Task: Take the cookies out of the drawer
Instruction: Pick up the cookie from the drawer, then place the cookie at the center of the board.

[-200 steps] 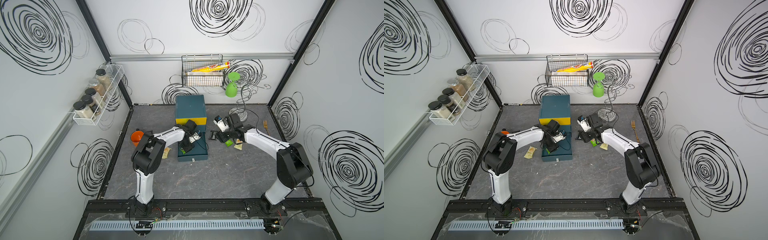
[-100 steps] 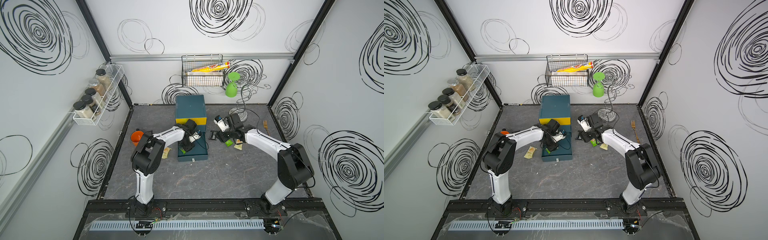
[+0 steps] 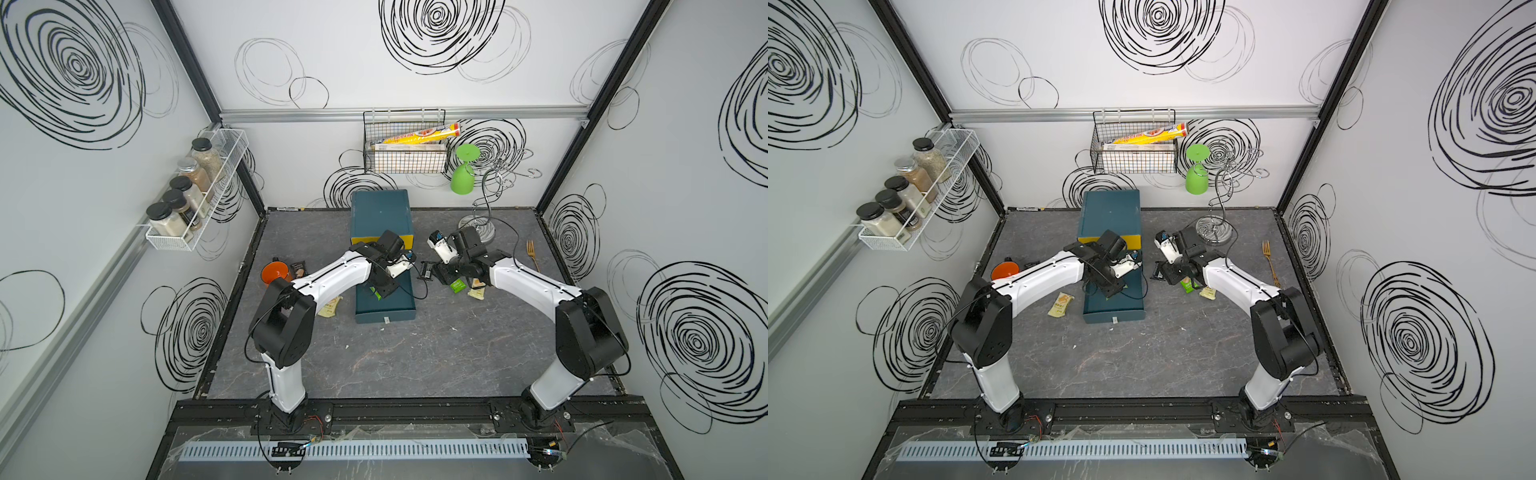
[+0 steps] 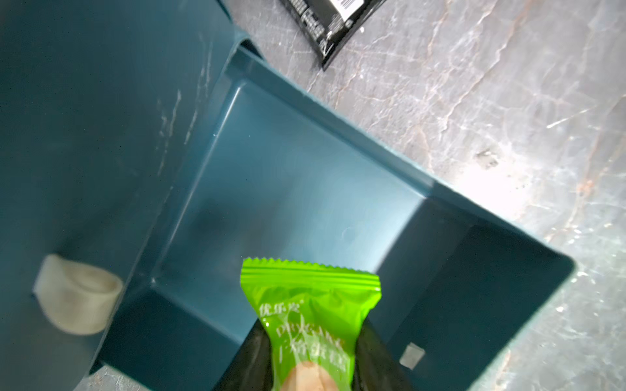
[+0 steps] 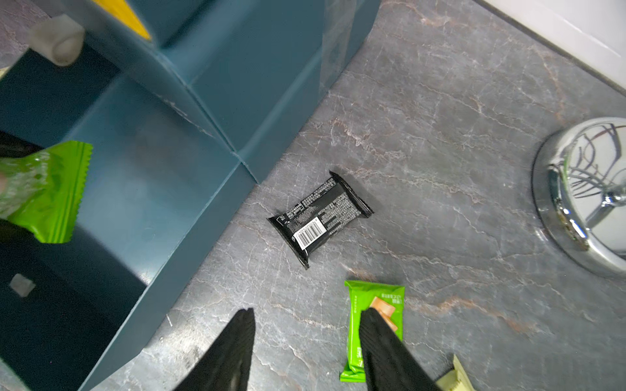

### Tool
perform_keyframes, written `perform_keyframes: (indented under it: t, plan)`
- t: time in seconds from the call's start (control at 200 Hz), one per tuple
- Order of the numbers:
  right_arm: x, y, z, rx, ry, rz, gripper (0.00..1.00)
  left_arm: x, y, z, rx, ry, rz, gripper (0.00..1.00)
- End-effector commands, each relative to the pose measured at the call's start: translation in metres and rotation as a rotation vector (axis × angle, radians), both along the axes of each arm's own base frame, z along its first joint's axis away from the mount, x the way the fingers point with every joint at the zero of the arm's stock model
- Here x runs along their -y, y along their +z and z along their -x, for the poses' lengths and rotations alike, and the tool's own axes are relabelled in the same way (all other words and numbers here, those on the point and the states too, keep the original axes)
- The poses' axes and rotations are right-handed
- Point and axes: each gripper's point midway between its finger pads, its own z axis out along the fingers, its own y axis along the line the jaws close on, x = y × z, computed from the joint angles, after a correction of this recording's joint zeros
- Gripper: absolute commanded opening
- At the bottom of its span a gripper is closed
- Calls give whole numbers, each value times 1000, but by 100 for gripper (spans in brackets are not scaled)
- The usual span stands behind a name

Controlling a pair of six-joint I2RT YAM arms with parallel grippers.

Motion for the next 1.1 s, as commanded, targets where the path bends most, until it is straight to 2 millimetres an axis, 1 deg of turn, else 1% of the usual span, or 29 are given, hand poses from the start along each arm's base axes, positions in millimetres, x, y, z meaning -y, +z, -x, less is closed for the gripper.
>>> perform_keyframes:
  t: [0.0,0.16,0.34,0.406,0.471,0.571,0.641,0.726,0.796,0.826,0.881,0.981,1.096]
  plan:
    - [0,12,2,37,4,-6,55,6,39,-4,55,10,56,34]
    - [0,15,1,43,7,-7,55,0,76,0,111,33,95,34]
    - [-2,15,1,38,10,-9,55,-18,118,17,161,84,158,34]
    - [-2,15,0,38,10,-8,55,-28,136,21,195,113,193,34]
    - [-2,15,1,37,12,-8,55,-43,156,22,238,160,233,34]
    - [-4,16,1,34,18,-15,54,-69,176,24,280,225,262,35]
    - [-4,16,2,34,20,-20,54,-92,189,18,328,294,265,33]
    - [-5,16,3,31,23,-24,54,-124,199,6,376,401,268,33]
    - [-6,17,3,33,24,-24,54,-147,202,-5,399,484,259,33]
    - [-6,17,3,31,25,-25,54,-152,202,-9,398,501,258,33]
    - [-6,18,4,30,25,-23,54,-161,197,-18,394,543,233,33]
    - [-5,20,5,36,25,-21,54,-174,174,-37,342,597,198,31]
    - [-5,20,6,34,26,-26,54,-185,144,-61,312,643,169,29]
